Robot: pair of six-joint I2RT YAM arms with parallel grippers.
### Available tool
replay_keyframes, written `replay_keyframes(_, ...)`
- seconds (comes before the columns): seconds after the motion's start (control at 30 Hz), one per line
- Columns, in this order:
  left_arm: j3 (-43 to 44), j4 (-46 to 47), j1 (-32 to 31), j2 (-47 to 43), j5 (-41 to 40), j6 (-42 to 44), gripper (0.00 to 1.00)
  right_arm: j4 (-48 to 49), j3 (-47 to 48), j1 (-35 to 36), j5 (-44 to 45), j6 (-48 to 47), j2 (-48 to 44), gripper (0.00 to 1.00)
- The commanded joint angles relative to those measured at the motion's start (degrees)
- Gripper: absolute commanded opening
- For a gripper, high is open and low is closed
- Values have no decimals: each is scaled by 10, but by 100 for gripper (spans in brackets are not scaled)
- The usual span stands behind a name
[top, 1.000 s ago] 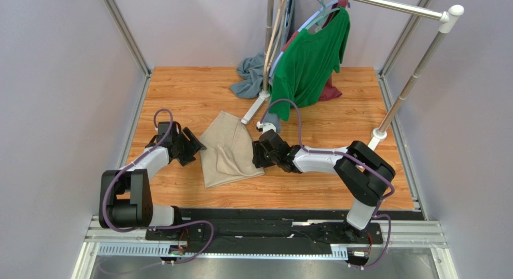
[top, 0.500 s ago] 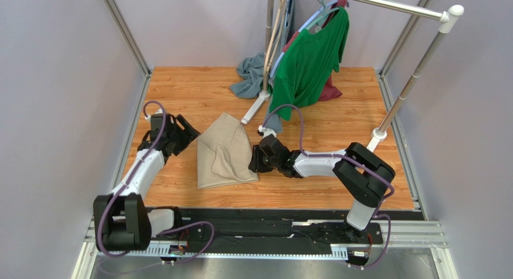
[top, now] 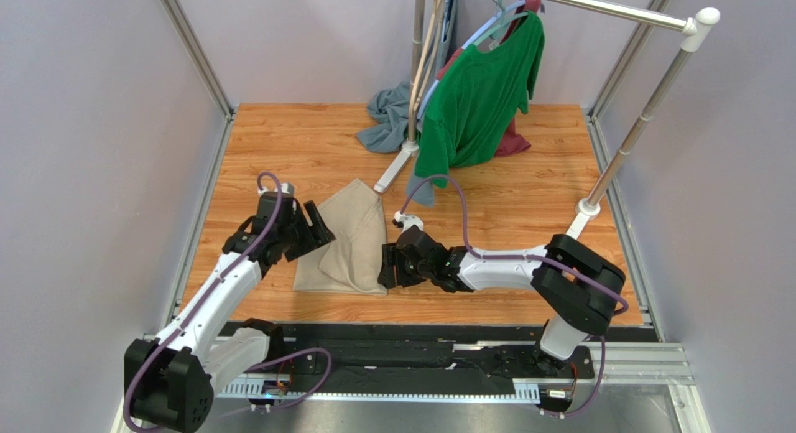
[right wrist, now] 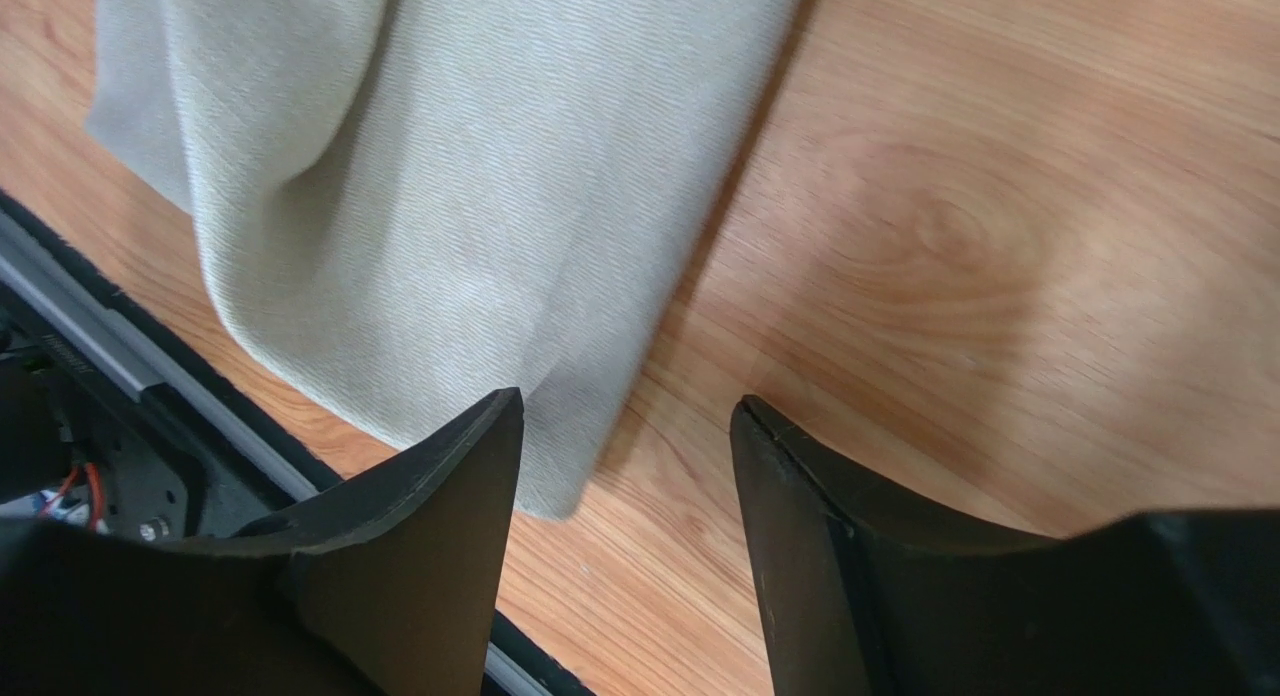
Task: Fold the napkin, place the utensils inside, and roll it up
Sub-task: Fold the napkin
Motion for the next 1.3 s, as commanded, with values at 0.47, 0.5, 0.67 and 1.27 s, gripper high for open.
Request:
replay_keyframes(0.47, 115, -17, -103, 188, -70, 25, 69, -60, -75, -27, 67, -9, -102, 61)
replay_keyframes(0.5, 117, -17, -104, 194, -74, 27, 68, -60, -75, -28, 67, -10, -103, 61)
replay_keyframes(0.67, 122, -18, -108, 217, -75, 26, 60, -55, -82, -34, 64, -8, -107, 61)
replay_keyframes(1.27, 123, -12, -113, 236, -56, 22, 10, -46, -82, -38, 59, -13, -108, 61)
